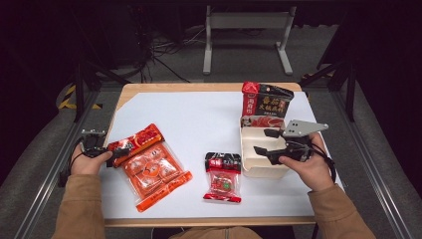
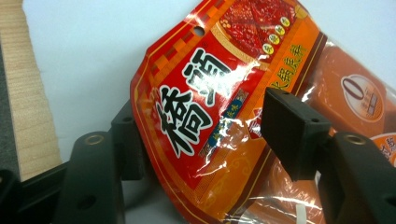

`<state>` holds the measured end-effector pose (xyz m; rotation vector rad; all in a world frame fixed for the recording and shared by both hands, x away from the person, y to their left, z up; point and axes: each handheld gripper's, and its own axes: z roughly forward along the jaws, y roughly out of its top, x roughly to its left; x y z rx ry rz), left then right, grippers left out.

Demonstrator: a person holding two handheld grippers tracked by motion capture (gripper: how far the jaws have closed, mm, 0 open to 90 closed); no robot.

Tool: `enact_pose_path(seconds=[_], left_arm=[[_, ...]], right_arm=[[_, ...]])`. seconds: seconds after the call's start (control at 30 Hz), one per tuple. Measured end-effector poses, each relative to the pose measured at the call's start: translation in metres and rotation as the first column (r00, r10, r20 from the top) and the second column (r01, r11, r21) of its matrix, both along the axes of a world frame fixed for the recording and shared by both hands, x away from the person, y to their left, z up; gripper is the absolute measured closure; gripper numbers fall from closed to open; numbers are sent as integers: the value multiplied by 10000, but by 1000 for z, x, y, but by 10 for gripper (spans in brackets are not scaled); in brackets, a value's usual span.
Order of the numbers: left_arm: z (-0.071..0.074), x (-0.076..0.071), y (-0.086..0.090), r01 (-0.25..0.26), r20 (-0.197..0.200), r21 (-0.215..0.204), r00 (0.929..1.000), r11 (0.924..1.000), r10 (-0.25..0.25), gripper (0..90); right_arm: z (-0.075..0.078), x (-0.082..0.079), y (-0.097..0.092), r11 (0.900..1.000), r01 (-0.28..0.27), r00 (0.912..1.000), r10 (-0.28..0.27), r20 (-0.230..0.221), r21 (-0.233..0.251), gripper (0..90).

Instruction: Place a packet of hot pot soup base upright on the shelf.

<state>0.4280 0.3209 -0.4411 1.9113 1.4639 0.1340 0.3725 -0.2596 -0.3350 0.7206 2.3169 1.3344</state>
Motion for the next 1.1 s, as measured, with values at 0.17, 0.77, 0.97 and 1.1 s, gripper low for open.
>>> enact_pose_path(seconds=[0.17,0.77,0.97,1.1], left_arm=[[-1,-1,1,5,-83,-88,10000,10000,-5,507],[1,-2,1,310,105,-88,9995,9995,-309,780],[-3,0,-2,378,-207,66,9991,9993,-377,881],[1,-1,-2,267,-5,-73,9996,9996,-267,898]], right_arm=[[-1,0,1,10000,-15,10000,15,-25,-17,305],[-3,1,6,9996,-205,9998,204,-70,-168,307],[-4,1,8,9993,-263,9996,261,-52,-262,312],[-4,2,8,9993,-274,9996,272,-55,-269,341]])
